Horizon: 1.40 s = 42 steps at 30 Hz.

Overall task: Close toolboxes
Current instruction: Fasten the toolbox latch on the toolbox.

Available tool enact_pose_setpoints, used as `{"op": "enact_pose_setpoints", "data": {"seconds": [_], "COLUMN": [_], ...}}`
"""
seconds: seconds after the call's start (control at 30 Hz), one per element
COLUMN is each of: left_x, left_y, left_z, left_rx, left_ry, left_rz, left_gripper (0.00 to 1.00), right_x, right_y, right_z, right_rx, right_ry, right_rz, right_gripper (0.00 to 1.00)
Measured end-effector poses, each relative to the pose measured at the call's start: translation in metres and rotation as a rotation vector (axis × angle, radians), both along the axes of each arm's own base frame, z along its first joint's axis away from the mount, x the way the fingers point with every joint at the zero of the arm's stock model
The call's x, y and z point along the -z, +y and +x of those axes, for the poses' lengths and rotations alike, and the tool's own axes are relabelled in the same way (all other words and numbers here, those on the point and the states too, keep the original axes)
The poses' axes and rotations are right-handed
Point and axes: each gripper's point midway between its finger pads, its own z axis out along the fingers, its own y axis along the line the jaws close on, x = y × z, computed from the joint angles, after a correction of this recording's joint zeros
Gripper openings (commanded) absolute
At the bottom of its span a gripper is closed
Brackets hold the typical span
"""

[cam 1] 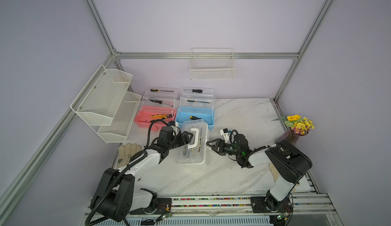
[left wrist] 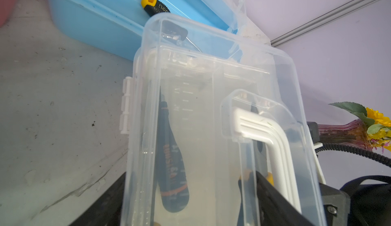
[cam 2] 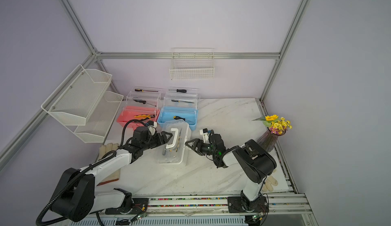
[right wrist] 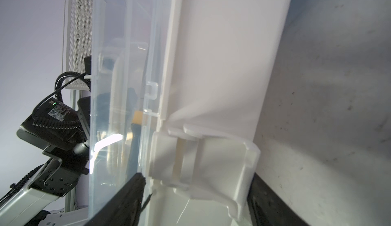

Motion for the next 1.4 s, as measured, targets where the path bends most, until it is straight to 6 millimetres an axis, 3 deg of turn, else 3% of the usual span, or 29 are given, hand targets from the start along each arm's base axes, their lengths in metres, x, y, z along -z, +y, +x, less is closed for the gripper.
{"op": "enact_pose_setpoints", "data": {"seconds": [0.37, 0.77, 0.87, 1.03, 1.4], "left_x": [-0.003, -0.006, -0.006, -0.008, -0.003], "left_y": [-0.003, -0.011, -0.013, -0.022, -0.028], "left_z": [-0.001, 0.000, -0.001, -0.002, -0.008], "left_rx": [0.000, -0.012, -0.017, -0.012, -0.017], "left_ry": [0.006, 0.003, 0.001, 0.006, 0.040], "left_rz": [0.027, 0.078, 0.096, 0.107, 0.113], "left_gripper": [0.80, 0.81, 0.84, 1.00, 1.00], "right_x": [-0.030, -0.025, -0.026, -0.032, -0.029], "right_y": [-0.006, -0.004, -0.003, -0.005, -0.009], "right_z": [-0.007, -0.006, -0.005, -0.002, 0.000], "right_rx": [0.002, -0.005, -0.004, 0.008, 0.028], "right_ry": [-0.081, -0.079, -0.084, -0.103, -0.104], "right_rz": [-0.028, -0.036, -0.042, -0.069, -0.101], "right_gripper": [0.75, 0.76, 0.76, 0.76, 0.70]}}
